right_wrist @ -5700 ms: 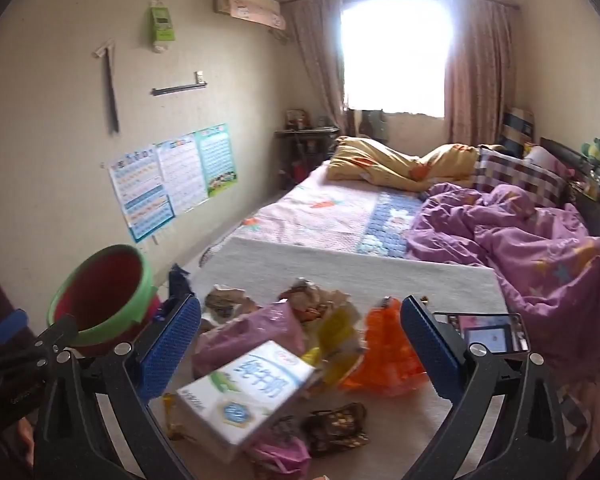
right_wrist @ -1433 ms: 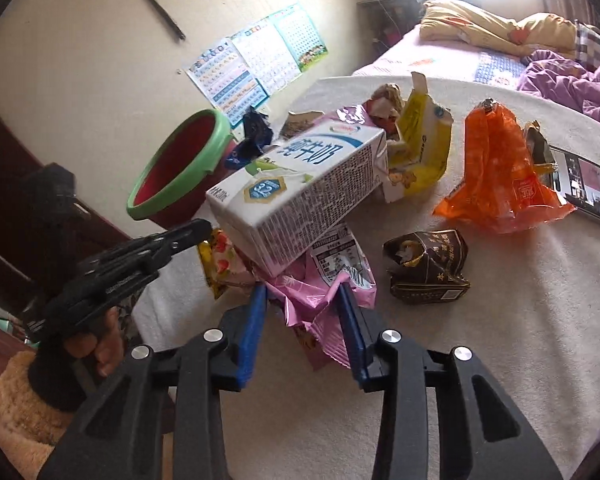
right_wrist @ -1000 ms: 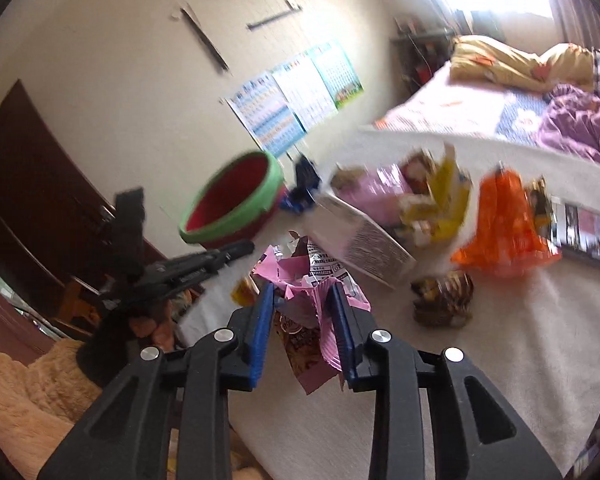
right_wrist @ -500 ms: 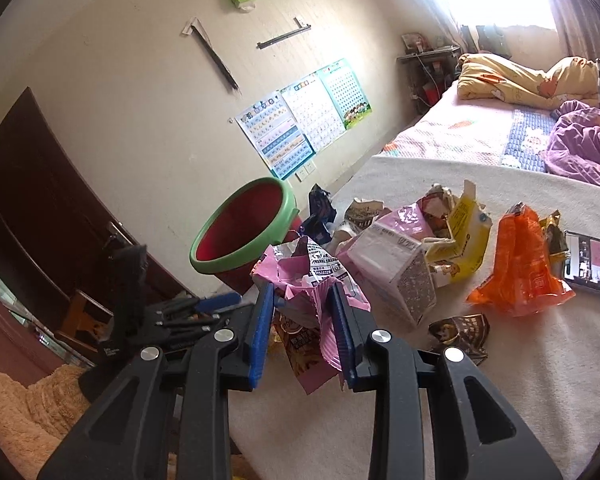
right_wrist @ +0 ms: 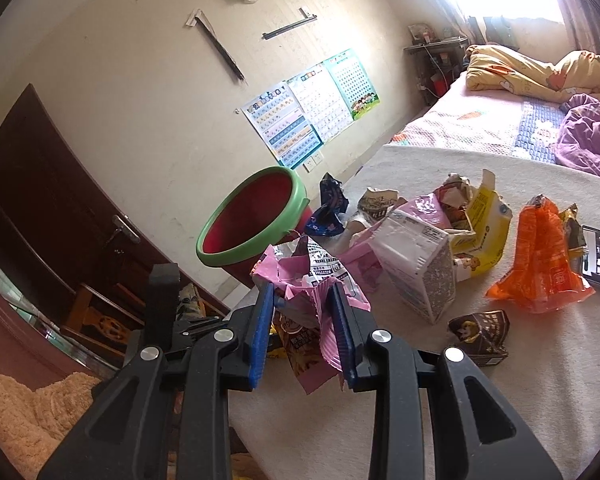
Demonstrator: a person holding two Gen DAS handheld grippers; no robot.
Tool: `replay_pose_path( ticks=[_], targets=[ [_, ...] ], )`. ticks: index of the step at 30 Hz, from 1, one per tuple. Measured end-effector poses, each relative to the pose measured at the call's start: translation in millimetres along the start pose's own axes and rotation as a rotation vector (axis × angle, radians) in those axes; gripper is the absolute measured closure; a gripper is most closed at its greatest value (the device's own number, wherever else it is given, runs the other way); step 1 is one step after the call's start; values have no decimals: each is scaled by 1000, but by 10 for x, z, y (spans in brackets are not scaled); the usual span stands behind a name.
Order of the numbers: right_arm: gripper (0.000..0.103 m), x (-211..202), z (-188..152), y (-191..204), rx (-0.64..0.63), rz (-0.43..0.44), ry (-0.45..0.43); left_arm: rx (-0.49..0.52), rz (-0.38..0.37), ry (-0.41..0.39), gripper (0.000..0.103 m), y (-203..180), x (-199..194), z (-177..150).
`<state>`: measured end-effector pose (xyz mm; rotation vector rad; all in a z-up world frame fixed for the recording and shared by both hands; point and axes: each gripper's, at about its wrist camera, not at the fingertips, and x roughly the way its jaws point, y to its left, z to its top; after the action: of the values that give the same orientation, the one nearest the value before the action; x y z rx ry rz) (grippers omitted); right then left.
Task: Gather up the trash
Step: 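Carry both wrappers over the red bucket and open both grippers to drop them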
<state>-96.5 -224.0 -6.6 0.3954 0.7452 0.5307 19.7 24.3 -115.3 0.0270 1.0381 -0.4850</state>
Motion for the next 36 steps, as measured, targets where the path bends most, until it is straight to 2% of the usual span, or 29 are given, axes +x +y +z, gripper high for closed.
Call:
replay_pose_path(
  ticks=[4,9,20,29,36],
  targets=[
    [74,28,30,46,-5,17,-2,-15,16,-38,65,58,-130,33],
    [74,101,107,170,-25,42,-15,-66,54,-127,65,191,-390,152],
    [74,505,353,401,-29,62,-31,-125,123,-302,65,500,-863,537],
    [74,953,644,651,-24,31,-45,-119,137,-342,65,943,-933,857],
    [74,1397,819,760,4,16,-31,-108,167,-323,65,1263,-838,1014]
  ],
)
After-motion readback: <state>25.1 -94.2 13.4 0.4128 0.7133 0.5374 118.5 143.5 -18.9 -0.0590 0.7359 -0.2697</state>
